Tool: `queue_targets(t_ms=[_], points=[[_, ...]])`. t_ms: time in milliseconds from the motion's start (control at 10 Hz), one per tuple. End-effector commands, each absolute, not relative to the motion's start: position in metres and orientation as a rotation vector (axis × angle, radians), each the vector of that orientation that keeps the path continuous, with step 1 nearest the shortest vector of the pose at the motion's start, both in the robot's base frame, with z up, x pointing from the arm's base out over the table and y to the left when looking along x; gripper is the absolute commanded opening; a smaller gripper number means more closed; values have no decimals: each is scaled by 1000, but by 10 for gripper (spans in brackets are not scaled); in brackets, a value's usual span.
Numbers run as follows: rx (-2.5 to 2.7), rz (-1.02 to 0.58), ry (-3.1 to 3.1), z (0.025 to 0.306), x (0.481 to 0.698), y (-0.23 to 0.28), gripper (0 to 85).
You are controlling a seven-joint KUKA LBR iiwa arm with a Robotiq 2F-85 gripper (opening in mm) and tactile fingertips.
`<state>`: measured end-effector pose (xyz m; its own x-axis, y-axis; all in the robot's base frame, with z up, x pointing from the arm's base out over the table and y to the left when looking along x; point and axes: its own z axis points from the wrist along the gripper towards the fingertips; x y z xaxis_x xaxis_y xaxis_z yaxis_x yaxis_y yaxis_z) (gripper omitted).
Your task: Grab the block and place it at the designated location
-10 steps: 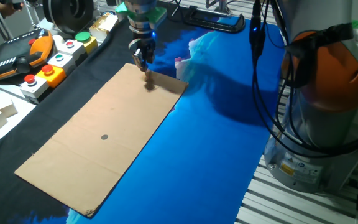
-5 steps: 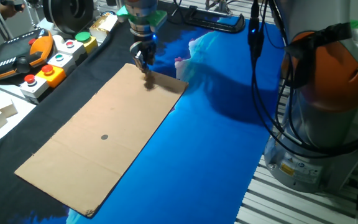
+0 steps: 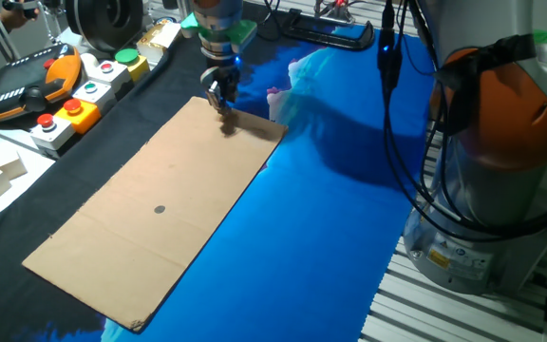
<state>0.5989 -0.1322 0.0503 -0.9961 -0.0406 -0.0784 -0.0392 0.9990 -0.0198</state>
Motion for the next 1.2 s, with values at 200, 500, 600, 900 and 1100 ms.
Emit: queue_targets(t_ms=[200,500,600,900,1100], points=[[-67,-16,3061,43,599,-134,453],[-74,-12,3061,39,599,-133,440],[-91,-10,3066,39,599,-133,400],[-133,13,3081,40,599,-133,87],[-135,18,3079,42,599,-132,7]])
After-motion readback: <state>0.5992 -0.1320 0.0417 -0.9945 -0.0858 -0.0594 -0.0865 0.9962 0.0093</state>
